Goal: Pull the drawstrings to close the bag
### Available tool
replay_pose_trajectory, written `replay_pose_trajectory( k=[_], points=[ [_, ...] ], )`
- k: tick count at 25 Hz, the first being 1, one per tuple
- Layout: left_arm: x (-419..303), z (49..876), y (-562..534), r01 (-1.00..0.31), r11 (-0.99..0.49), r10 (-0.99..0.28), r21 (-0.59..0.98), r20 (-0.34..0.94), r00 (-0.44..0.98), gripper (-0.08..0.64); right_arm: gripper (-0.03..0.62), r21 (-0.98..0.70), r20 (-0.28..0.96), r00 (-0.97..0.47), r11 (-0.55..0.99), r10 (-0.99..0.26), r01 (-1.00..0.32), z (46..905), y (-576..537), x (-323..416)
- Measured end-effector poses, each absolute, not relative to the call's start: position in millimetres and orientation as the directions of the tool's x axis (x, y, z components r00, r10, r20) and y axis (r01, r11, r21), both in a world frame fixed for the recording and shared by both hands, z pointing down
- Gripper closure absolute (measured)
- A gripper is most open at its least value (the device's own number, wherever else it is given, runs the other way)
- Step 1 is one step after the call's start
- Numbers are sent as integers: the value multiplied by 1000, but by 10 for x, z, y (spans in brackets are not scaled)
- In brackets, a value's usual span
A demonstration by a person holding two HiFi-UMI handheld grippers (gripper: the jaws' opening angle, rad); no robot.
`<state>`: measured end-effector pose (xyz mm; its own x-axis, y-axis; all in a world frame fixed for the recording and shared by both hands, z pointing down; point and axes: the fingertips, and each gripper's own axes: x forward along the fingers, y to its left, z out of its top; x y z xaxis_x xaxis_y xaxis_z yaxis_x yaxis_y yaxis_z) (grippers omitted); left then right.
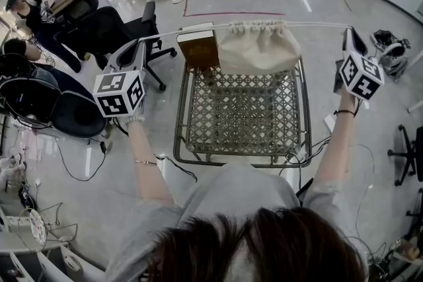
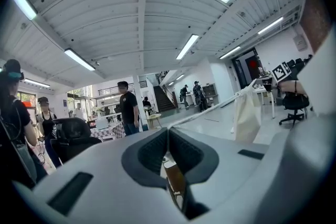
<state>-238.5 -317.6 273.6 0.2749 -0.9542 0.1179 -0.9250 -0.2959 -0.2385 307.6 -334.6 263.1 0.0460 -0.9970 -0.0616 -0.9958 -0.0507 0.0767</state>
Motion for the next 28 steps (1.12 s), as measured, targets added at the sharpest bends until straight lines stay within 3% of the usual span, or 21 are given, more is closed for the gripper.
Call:
replay_pose_trajectory(
  k=[28],
  points=[
    [-2398,2674,-3240,-919,-291,-957,-267,102,273,531,565,126,-72,57,-66,-996,-990,2609,-3379,3061]
  ],
)
